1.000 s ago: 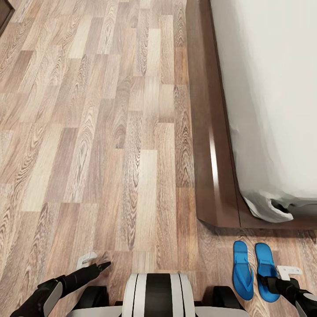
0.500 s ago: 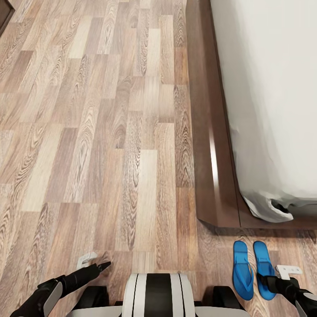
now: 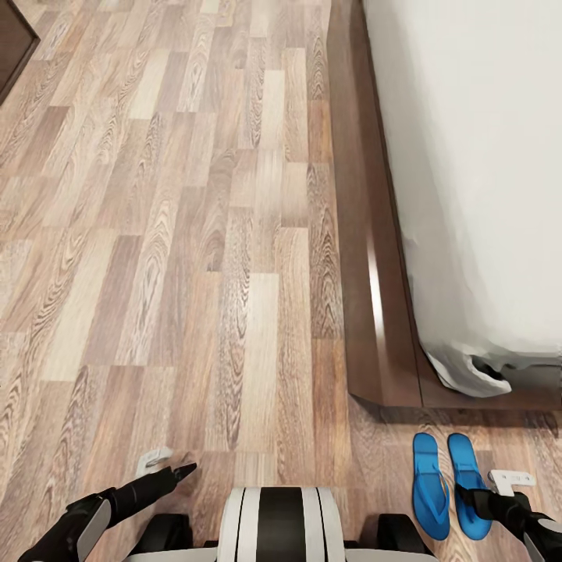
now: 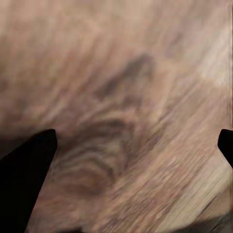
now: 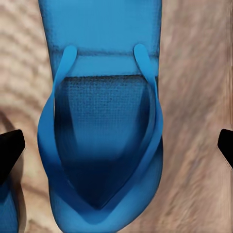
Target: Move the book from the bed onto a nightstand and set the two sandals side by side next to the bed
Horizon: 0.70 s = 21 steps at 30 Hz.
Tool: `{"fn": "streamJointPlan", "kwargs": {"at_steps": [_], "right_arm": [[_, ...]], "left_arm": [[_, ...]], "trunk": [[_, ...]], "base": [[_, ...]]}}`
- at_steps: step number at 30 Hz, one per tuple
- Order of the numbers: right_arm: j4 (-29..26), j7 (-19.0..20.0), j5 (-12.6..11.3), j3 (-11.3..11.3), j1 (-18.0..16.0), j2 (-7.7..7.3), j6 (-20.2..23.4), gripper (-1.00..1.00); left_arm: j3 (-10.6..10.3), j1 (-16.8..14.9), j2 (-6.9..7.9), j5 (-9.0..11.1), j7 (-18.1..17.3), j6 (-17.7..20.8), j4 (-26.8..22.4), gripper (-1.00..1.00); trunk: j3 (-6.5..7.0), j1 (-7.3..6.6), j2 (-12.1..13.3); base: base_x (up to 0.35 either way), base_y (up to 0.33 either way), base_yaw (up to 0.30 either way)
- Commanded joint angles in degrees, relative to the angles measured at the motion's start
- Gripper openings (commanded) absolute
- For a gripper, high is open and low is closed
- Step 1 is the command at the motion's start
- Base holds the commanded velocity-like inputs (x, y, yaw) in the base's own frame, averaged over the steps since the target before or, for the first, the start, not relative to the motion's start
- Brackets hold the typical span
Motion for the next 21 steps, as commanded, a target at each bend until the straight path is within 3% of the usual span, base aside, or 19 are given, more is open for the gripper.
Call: {"fn": "streamJointPlan", "kwargs": {"at_steps": [1,21], "right_arm": [[-0.09,0.37,-0.26,-0.23,0.00,0.03,0.39,1.00],[-0.19,0.51,-0.26,-0.23,0.01,0.03,0.22,1.00]], "left_arm": [[0.22,0.00,0.00,0.38,-0.08,0.27,-0.01,1.00],[0.13,0.00,0.00,0.37,0.10,0.27,-0.01,1.00]], "trunk": [[0.20,-0.03,0.00],[4.63,-0.55,0.27]], "base": [[0.000,0.000,0.000],[0.000,0.000,0.000]]}}
